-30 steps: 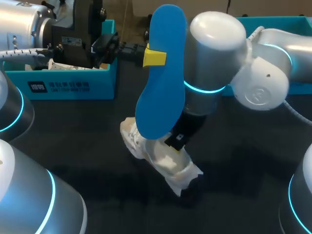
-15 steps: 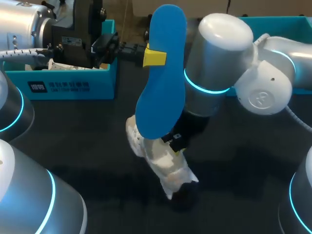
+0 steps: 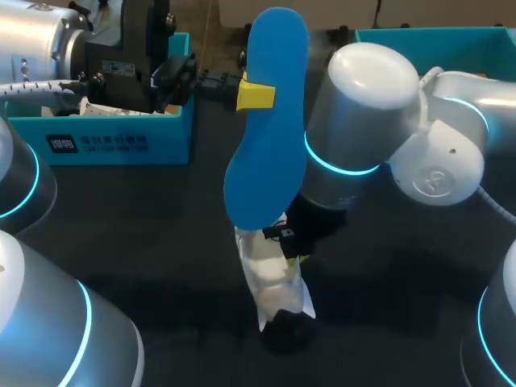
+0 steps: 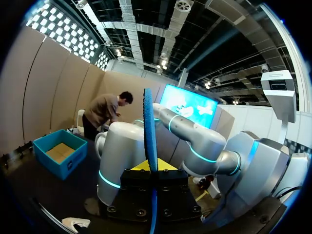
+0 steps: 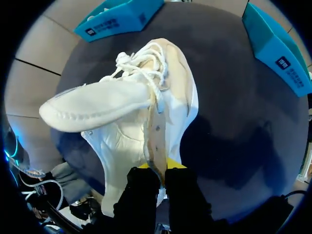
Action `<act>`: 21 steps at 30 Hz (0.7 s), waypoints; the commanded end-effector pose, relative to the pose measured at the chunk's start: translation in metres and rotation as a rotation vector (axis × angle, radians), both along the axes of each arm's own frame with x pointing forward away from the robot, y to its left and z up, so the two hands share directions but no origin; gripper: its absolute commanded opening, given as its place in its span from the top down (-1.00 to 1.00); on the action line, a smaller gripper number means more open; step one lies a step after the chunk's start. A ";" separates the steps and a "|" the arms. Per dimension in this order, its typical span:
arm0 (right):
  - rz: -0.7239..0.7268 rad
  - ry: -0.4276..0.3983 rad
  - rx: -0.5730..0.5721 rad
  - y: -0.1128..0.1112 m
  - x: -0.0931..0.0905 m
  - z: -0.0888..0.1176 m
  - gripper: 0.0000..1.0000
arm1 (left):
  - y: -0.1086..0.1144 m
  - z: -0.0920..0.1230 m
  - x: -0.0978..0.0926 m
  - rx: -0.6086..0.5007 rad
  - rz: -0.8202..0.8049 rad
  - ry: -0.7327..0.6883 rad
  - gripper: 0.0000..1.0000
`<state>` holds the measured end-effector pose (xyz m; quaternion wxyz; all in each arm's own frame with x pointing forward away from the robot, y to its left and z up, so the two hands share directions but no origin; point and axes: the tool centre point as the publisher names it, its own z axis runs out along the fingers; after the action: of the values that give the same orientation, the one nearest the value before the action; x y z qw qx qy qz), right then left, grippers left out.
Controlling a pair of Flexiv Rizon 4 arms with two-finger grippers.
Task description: Take the shoe out of the shoebox, open the shoe tongue, remove and reinsert the insole, then place the shoe into the shoebox
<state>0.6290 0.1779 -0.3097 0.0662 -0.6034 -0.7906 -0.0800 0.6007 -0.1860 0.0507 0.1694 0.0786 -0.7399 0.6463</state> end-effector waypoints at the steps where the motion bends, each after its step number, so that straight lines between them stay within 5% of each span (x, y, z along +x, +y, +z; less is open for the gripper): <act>1: -0.014 0.027 0.104 -0.003 0.002 -0.017 1.00 | -0.001 0.000 0.001 0.002 -0.003 0.000 1.00; 6: -0.130 0.048 0.194 -0.015 0.000 -0.029 1.00 | -0.001 0.000 0.001 0.002 -0.003 0.000 1.00; 21: -0.118 0.031 0.260 -0.008 0.002 -0.032 1.00 | -0.001 0.000 0.001 0.002 -0.003 0.000 1.00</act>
<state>0.6307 0.1726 -0.3407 0.1410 -0.6387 -0.7374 -0.1686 0.6008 -0.1860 0.0507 0.1694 0.0786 -0.7399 0.6463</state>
